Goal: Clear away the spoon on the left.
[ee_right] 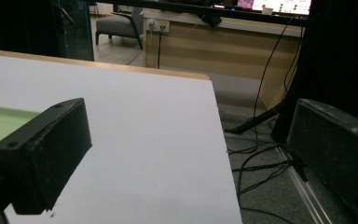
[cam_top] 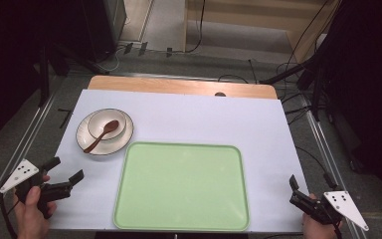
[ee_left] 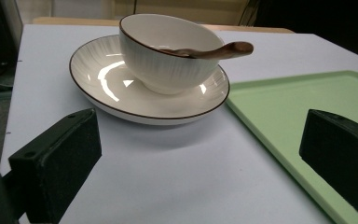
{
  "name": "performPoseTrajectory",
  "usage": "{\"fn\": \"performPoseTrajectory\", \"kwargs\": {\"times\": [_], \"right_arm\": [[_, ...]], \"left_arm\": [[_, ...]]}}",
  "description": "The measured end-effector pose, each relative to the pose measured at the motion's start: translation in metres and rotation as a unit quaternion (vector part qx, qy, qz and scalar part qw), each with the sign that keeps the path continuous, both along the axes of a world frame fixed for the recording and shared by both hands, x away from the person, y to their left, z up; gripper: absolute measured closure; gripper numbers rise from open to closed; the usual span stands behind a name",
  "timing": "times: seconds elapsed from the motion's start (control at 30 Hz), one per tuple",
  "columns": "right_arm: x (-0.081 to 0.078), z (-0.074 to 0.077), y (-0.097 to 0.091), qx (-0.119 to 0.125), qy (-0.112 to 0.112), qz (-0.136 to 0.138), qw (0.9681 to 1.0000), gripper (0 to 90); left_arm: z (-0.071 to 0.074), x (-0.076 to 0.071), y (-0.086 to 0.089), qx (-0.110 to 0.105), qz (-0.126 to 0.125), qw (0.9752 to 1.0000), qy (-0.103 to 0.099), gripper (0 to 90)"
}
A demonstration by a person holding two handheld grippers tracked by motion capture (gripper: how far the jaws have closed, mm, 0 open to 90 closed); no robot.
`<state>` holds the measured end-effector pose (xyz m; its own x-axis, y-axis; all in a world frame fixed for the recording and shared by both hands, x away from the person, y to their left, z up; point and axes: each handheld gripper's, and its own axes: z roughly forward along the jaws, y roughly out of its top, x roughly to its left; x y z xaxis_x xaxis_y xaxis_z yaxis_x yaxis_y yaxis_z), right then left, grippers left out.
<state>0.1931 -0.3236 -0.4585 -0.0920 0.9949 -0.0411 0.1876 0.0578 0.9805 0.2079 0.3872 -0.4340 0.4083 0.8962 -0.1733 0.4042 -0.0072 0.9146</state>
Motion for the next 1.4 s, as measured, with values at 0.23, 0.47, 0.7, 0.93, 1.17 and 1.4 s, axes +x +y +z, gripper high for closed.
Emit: {"fn": "performPoseTrajectory", "kwargs": {"times": [0.23,0.47,0.7,0.93,1.17,1.4], "right_arm": [[0.001,-0.002,0.002,-0.003,0.004,0.002,1.0,0.0],[-0.001,-0.001,0.002,-0.005,0.002,0.004,1.0,0.0],[-0.001,-0.003,0.002,-0.007,0.008,0.001,0.9999,0.0],[0.0,-0.003,0.004,-0.013,0.009,0.005,0.9999,0.0],[-0.001,-0.003,0.002,-0.011,0.007,0.004,0.9999,0.0],[-0.001,-0.004,0.005,-0.017,0.006,0.009,0.9998,0.0]], "left_arm": [[0.009,0.006,-0.015,0.0,-0.006,1.0,-0.001,0.0],[0.017,0.017,-0.033,0.011,0.006,0.9999,0.005,5.5],[0.022,0.028,-0.042,0.021,0.031,0.9991,0.018,20.9],[0.03,0.04,-0.06,0.044,0.052,0.9972,0.032,34.7],[0.027,0.051,-0.064,0.032,0.088,0.9935,0.065,44.4],[0.033,0.052,-0.056,-0.035,0.091,0.9922,0.078,52.1]]}}
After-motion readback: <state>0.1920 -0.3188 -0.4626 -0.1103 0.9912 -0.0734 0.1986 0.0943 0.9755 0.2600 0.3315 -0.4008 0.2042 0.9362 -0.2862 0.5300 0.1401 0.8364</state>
